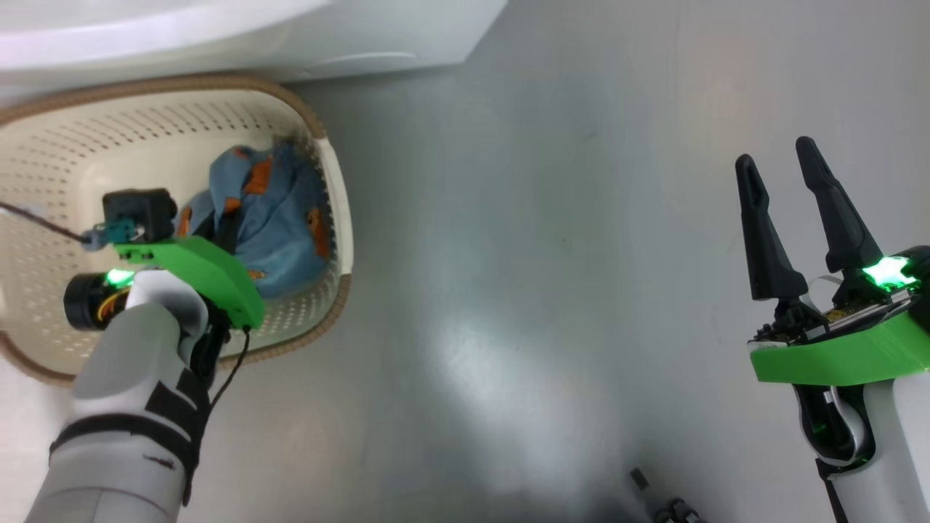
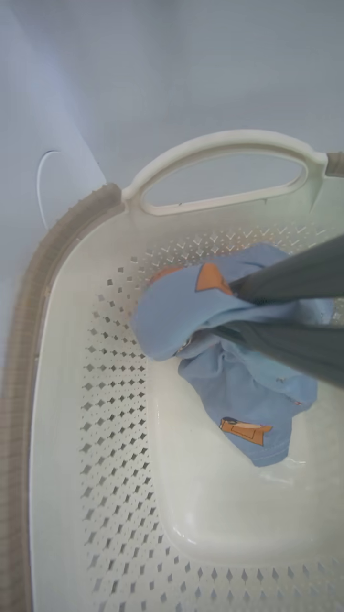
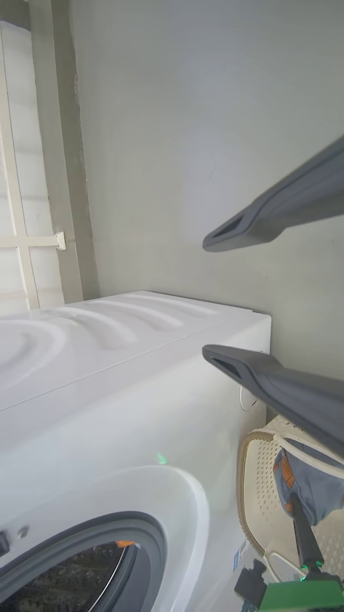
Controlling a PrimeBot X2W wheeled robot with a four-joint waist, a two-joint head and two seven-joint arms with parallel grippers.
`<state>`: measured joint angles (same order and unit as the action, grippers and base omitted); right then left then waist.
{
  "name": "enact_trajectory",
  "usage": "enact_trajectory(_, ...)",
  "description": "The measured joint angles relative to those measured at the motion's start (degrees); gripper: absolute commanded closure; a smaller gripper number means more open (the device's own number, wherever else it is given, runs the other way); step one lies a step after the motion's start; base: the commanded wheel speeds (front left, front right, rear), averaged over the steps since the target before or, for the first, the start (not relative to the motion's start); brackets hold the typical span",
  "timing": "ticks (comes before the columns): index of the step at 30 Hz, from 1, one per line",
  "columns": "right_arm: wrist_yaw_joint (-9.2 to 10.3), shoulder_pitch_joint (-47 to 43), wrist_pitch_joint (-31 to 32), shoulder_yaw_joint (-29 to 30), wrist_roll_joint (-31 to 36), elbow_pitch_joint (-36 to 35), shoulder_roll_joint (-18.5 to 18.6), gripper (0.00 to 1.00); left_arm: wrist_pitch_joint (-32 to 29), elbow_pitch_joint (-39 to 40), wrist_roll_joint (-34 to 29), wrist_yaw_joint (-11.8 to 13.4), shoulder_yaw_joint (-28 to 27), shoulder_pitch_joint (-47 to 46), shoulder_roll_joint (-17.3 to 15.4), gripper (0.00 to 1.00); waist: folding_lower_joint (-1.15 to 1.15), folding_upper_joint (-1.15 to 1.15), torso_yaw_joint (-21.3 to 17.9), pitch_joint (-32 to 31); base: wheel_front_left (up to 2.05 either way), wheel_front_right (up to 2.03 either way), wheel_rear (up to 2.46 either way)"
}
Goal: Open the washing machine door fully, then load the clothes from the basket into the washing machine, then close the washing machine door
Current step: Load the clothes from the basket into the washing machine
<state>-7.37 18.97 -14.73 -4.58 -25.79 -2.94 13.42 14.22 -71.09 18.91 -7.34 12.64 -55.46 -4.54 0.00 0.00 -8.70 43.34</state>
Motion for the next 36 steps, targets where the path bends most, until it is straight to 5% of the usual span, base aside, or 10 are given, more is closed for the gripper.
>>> enact_trajectory(12, 0.00, -4.88, 0.00, 1.48, 0.44, 1.97, 1.23, 0.00, 0.20, 15.74, 1.46, 0.00, -5.24, 10.99, -1.45, 1.00, 0.00, 0.00, 2.82, -8.44, 0.00, 0.00, 0.00)
enact_trajectory(36, -0.01, -19.36, 0.00, 2.74, 1.01, 4.09, 2.13, 0.00, 0.41, 48.66, -9.50, 0.00, -16.28, 37.24, 0.63, 1.00, 0.00, 0.00, 6.12, -27.70, 0.00, 0.00, 0.00)
